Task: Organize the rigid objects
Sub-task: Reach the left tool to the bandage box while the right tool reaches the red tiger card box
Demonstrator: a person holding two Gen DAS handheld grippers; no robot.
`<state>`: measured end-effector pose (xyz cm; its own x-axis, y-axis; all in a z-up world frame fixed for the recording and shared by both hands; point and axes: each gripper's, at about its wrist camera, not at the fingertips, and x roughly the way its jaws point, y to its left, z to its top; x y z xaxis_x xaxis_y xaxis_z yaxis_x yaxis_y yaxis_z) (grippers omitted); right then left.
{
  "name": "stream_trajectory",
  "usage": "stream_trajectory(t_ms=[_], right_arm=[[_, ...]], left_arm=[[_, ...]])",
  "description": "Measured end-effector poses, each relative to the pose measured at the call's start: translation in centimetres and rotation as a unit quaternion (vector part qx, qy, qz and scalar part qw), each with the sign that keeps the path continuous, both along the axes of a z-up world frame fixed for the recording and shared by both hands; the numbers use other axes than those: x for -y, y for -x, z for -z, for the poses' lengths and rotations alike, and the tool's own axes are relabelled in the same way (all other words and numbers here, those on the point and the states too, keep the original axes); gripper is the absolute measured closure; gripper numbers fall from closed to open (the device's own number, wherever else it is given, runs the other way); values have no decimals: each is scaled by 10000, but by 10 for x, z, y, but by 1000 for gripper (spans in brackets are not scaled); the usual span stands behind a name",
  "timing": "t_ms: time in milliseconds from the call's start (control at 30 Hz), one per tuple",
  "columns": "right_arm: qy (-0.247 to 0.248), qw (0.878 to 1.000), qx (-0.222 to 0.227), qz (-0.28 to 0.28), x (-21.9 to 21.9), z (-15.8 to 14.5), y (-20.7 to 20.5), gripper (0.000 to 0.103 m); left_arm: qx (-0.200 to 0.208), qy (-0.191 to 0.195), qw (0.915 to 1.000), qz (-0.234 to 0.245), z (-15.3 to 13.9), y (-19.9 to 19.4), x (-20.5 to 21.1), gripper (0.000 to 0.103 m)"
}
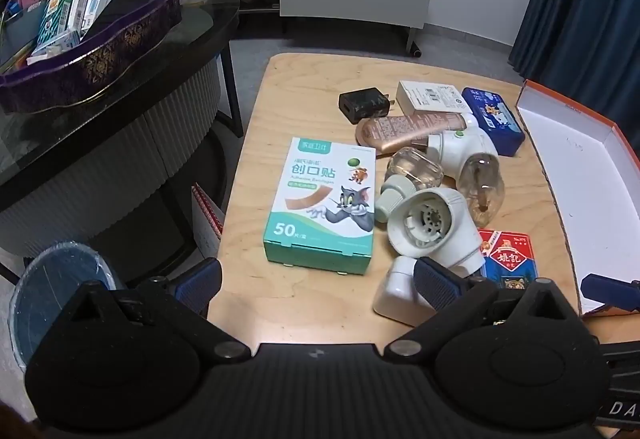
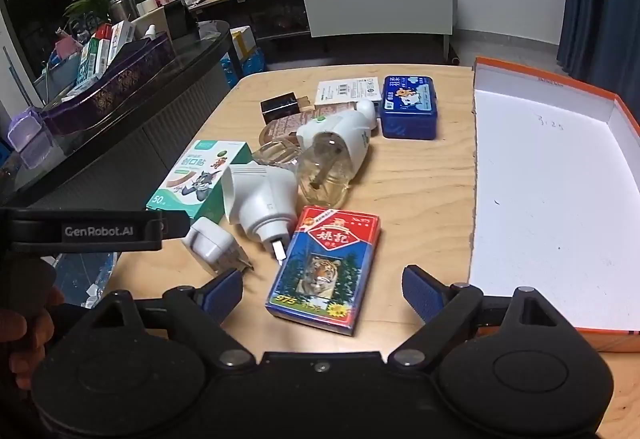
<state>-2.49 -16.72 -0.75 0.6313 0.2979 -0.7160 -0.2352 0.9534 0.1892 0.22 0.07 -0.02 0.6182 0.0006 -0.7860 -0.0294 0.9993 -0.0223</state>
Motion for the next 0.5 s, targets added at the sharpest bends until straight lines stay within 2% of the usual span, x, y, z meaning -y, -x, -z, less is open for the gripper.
stream_trajectory(t_ms=[133, 500], right_arm=[[46, 9999, 65, 110, -5, -1, 0, 1], [109, 9988, 49, 480, -10, 0, 3, 1]], left_arm=[[4, -30, 10000, 56, -5, -1, -1, 0], [38, -86, 9998, 150, 5, -2, 2, 0]])
